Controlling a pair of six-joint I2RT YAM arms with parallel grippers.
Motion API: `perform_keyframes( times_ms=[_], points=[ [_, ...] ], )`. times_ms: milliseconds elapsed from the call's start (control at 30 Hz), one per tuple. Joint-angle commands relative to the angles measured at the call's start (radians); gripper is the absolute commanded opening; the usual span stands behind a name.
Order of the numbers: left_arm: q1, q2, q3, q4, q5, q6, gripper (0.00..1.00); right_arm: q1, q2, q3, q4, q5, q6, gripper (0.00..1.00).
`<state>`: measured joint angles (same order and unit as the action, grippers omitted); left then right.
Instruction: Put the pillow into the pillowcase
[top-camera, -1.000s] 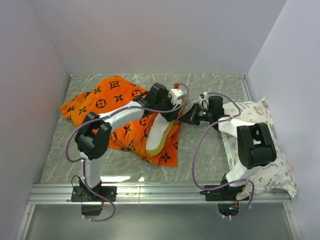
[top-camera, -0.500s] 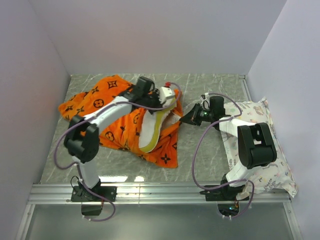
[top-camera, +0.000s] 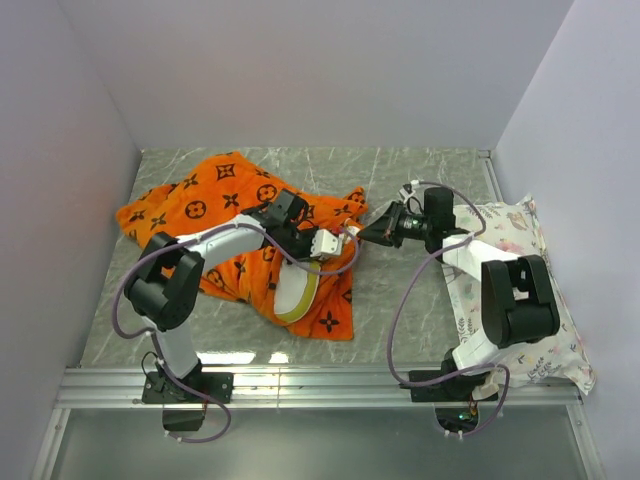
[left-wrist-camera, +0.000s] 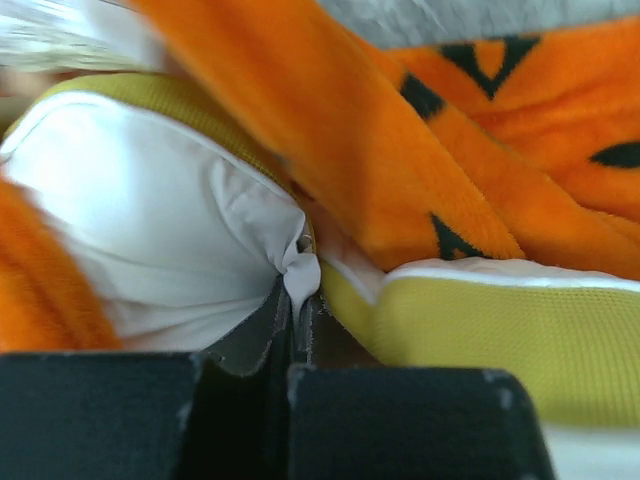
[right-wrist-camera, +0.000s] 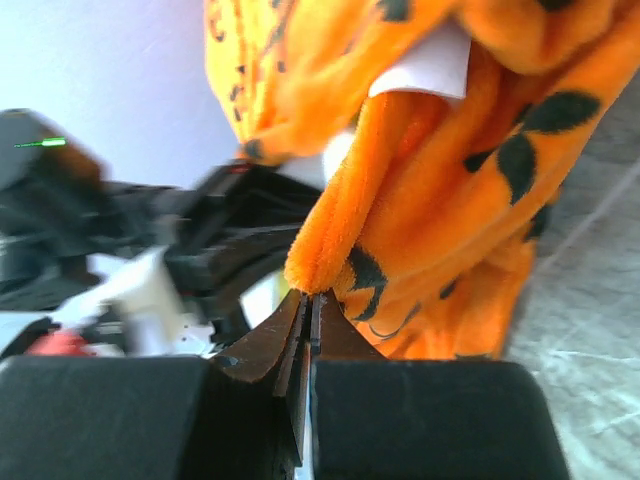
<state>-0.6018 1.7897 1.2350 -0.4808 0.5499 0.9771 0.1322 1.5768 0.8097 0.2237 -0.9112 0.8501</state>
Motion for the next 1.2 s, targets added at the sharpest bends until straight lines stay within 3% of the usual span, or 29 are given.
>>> perform_keyframes(
  times_ms=[0, 133, 200, 333, 433, 467, 533, 567, 600, 667, 700, 767, 800, 833, 900, 967, 1000, 1167],
  points=[
    [0.000, 0.034, -0.124, -0.169, -0.059, 0.071, 0.00, -0.062, -0.106, 0.072, 0.150, 0.034, 0.053, 0.00],
    [-0.027, 0.031, -0.166, -0.053, -0.084, 0.016, 0.00, -0.060, -0.129, 0.078, 0.170, 0.012, 0.087, 0.00],
    [-0.003, 0.089, -0.056, -0.068, -0.039, -0.116, 0.00, -0.049, -0.141, 0.071, 0.149, -0.005, 0.092, 0.00],
    [0.101, 0.226, 0.333, -0.163, 0.221, -0.380, 0.01, 0.000, -0.166, 0.034, 0.054, -0.046, 0.020, 0.00],
    [0.109, 0.237, 0.408, -0.001, 0.226, -0.633, 0.01, 0.046, -0.161, 0.028, 0.006, -0.081, -0.029, 0.00],
    [0.108, 0.234, 0.422, 0.119, 0.202, -0.766, 0.01, 0.056, -0.158, 0.031, -0.003, -0.092, -0.043, 0.00],
    [0.108, 0.224, 0.414, 0.220, 0.156, -0.888, 0.01, 0.095, -0.152, 0.058, -0.036, -0.101, -0.071, 0.00],
    [0.108, 0.218, 0.397, 0.267, 0.084, -1.031, 0.02, 0.105, -0.141, 0.078, -0.096, -0.089, -0.116, 0.00],
    [0.109, 0.194, 0.371, 0.366, 0.047, -1.092, 0.13, 0.115, -0.132, 0.113, -0.115, -0.083, -0.132, 0.00],
    [0.109, 0.168, 0.316, 0.396, 0.059, -1.166, 0.28, 0.110, -0.095, 0.150, -0.130, -0.071, -0.152, 0.00],
    [0.109, 0.136, 0.305, 0.371, 0.086, -1.169, 0.37, 0.097, -0.080, 0.208, -0.147, -0.039, -0.170, 0.00],
    [0.111, 0.071, 0.310, 0.259, 0.193, -1.082, 0.44, 0.083, -0.009, 0.282, -0.216, 0.009, -0.236, 0.00],
    [0.109, 0.042, 0.316, 0.138, 0.215, -1.036, 0.80, 0.073, 0.021, 0.363, -0.251, 0.043, -0.261, 0.00],
    [0.109, 0.005, 0.299, 0.081, 0.219, -0.990, 0.92, 0.072, 0.079, 0.403, -0.283, 0.054, -0.284, 0.00],
    [0.109, -0.114, 0.268, 0.006, 0.150, -0.852, 0.99, 0.069, 0.130, 0.486, -0.317, 0.066, -0.310, 0.00],
    [0.106, -0.226, 0.215, -0.079, 0.073, -0.746, 0.99, 0.070, 0.189, 0.522, -0.302, 0.069, -0.296, 0.00],
    [0.103, -0.257, 0.195, -0.099, -0.014, -0.721, 0.99, 0.070, 0.205, 0.549, -0.290, 0.066, -0.287, 0.00],
    [0.053, -0.395, 0.043, -0.136, -0.154, -0.624, 0.99, 0.076, 0.282, 0.629, -0.262, 0.063, -0.249, 0.00]
  ],
)
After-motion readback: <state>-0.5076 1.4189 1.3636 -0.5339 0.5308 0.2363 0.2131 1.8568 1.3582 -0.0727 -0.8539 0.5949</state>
